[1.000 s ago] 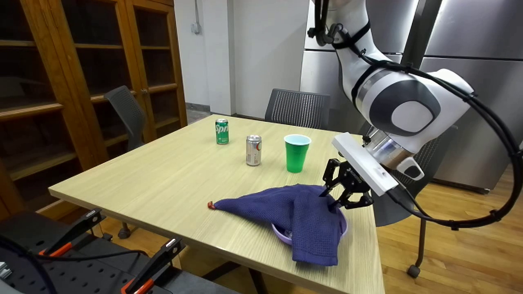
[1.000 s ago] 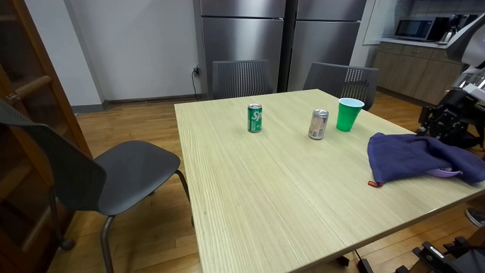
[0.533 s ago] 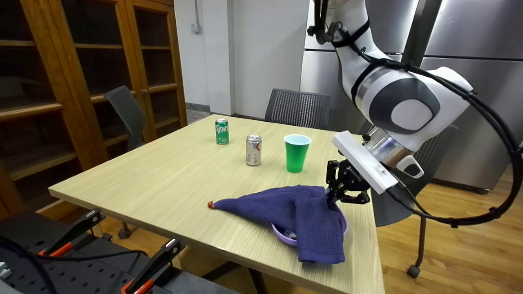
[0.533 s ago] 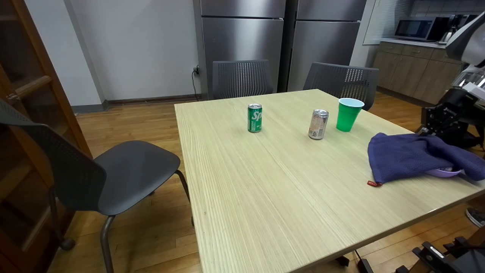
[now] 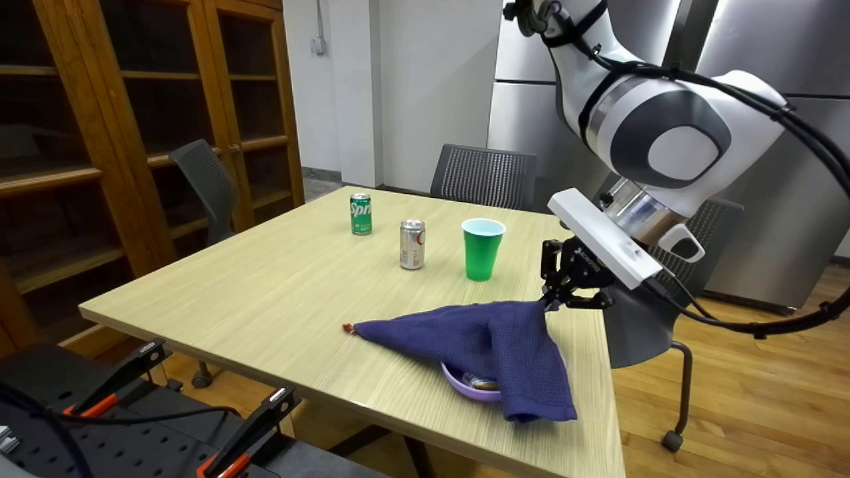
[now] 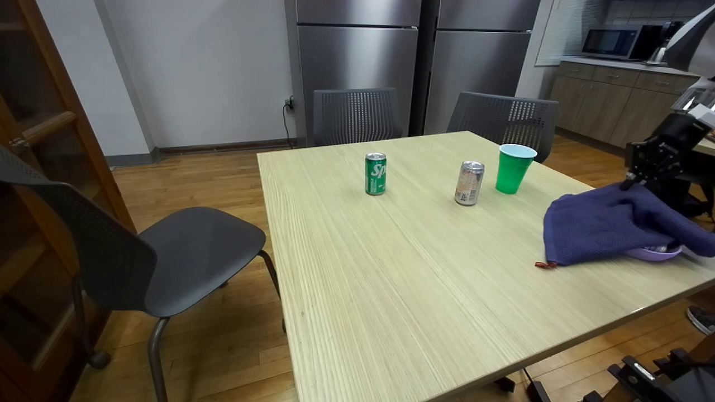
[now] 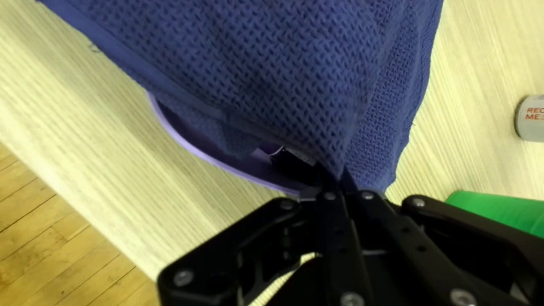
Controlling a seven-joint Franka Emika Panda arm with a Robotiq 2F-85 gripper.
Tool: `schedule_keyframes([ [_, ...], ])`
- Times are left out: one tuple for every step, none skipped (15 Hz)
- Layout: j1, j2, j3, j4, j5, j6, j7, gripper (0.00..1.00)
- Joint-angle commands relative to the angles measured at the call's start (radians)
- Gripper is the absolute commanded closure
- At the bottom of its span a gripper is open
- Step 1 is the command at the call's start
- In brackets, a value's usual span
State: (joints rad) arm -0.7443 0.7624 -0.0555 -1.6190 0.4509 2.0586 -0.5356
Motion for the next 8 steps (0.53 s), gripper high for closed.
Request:
schedule_keyframes([
  [0.005,-0.055,0.004,-0.024,-0.009,0.014,0.004,0.99],
  [0.008,-0.062,0.004,-0.023,-0.008,0.016,0.006,0.99],
  [0.014,-0.068,0.003,-0.023,-0.009,0.022,0.012,0.99],
  [0.019,-0.069,0.004,-0.017,-0.008,0.024,0.014,0.99],
  [0.026,-0.075,0.004,-0.020,-0.008,0.032,0.020,0.99],
  [0.033,-0.077,0.004,-0.017,-0.008,0.038,0.023,0.99],
  [0.041,-0.079,0.005,-0.016,-0.009,0.041,0.025,0.99],
  [0.048,-0.079,0.005,-0.014,-0.008,0.044,0.026,0.99],
])
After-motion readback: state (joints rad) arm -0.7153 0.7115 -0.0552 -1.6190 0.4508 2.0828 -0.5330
